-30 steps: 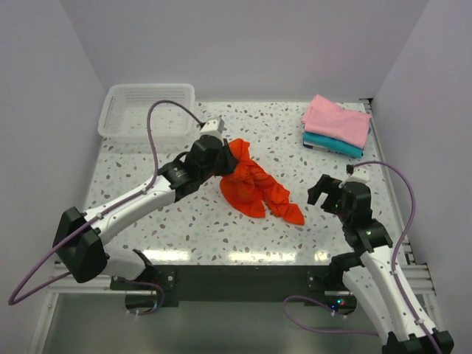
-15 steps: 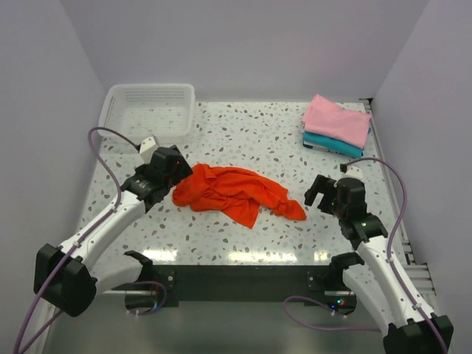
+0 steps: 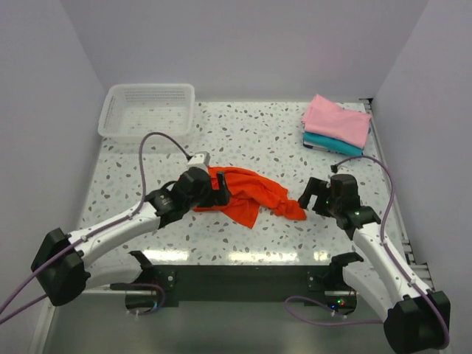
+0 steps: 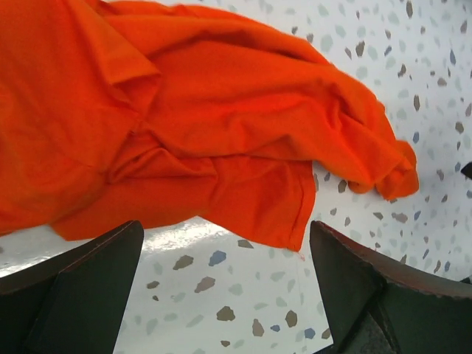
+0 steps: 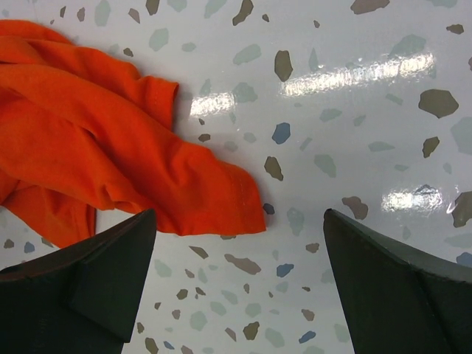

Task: Fold and stack the t-shirts
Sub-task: Flatten the tshirt out

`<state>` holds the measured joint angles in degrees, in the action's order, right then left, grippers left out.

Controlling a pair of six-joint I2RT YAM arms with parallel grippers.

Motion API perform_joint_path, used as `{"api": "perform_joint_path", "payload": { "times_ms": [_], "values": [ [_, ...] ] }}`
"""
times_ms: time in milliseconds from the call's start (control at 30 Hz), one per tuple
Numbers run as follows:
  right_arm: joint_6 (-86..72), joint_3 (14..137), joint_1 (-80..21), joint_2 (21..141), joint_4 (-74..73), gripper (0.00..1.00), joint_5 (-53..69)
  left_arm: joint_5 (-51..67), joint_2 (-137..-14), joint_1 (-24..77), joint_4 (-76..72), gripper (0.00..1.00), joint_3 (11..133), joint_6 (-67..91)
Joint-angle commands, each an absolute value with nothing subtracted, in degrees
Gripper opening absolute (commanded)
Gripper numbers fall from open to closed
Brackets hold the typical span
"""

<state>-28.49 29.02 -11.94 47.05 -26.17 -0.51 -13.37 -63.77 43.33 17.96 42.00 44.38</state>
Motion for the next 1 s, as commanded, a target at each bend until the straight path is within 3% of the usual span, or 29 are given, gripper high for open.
{"api": "perform_joint_path", "payload": {
  "times_ms": [0,267,400,600,667,967],
  "values": [
    [-29.2,31.8,-12.0,46.6,-26.7,0.99,0.1,-10.1,-69.1,47.1,11.3,1.00,42.0,41.7],
    [-29.2,30.7,-11.9,45.0,-28.6,0.99,-4.6,-8.6,-83.8,57.3,11.2,1.00,50.8,40.4],
    [-29.5,29.7,-12.0,44.9,-28.4,0.99,-4.7,-13.5,-90.8,60.6,16.8,0.98,55.9,40.9],
    [-29.5,28.7,-12.0,45.2,-27.5,0.99,-5.0,-15.4,-96.9,62.6,23.1,0.89,61.6,41.8],
    [-29.5,28.6,-12.0,45.1,-27.4,0.99,-5.3,-16.3,-98.4,63.8,25.7,0.82,63.3,42.7],
    [-29.7,28.0,-12.0,45.0,-26.7,0.99,-5.1,-18.2,-102.6,64.3,28.6,0.70,63.7,46.4]
  ]
}}
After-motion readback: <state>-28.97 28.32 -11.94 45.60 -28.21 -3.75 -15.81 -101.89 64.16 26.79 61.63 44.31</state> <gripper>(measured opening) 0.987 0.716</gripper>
